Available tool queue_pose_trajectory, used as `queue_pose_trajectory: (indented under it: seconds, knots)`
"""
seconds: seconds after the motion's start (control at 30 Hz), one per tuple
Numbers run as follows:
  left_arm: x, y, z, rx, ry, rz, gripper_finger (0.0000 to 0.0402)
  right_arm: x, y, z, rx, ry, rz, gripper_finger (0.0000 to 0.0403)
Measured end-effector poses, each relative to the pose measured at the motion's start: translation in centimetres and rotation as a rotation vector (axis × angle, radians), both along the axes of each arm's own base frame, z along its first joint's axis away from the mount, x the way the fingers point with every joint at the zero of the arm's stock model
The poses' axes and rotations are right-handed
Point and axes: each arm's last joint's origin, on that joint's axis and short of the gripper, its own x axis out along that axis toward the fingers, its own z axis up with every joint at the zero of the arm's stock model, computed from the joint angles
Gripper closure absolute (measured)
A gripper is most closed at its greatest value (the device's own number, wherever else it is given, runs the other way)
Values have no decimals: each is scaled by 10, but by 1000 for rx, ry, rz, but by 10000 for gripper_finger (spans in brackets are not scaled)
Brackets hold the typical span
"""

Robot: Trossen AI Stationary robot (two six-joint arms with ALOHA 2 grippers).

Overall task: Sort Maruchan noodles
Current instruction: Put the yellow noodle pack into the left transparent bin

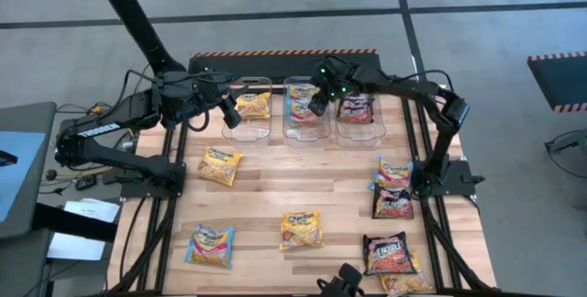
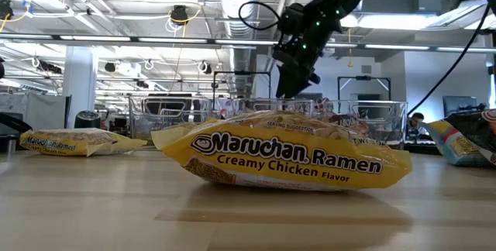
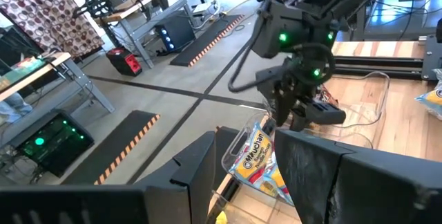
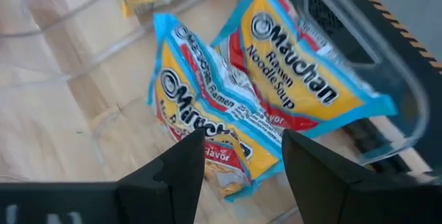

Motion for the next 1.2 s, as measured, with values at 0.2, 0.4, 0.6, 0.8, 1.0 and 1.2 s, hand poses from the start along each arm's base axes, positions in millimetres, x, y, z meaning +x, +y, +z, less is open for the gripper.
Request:
queue_pose_trajectory:
  seconds: [0.2, 0.4, 0.6, 0.8, 1.0, 1.2]
  knots:
    - [0, 0, 0, 4, -4, 19, 260, 3, 1, 17, 0, -7, 9, 186]
    - [-2, 1, -1, -9, -7, 65, 260, 9, 8, 35, -19, -4, 56, 186]
    - [-2, 1, -2, -21, -10, 77, 260, 15, 13, 52, -45, -38, 79, 186]
    - [-2, 1, -2, -19, -4, 76, 260, 11, 14, 60, -10, -16, 85, 186]
    - [-11, -1, -2, -18, 29, 77, 260, 14, 21, 62, 53, -35, 85, 186]
    - [-17, -2, 1, 49, 86, 58, 260, 18, 36, 61, 229, -89, 161, 186]
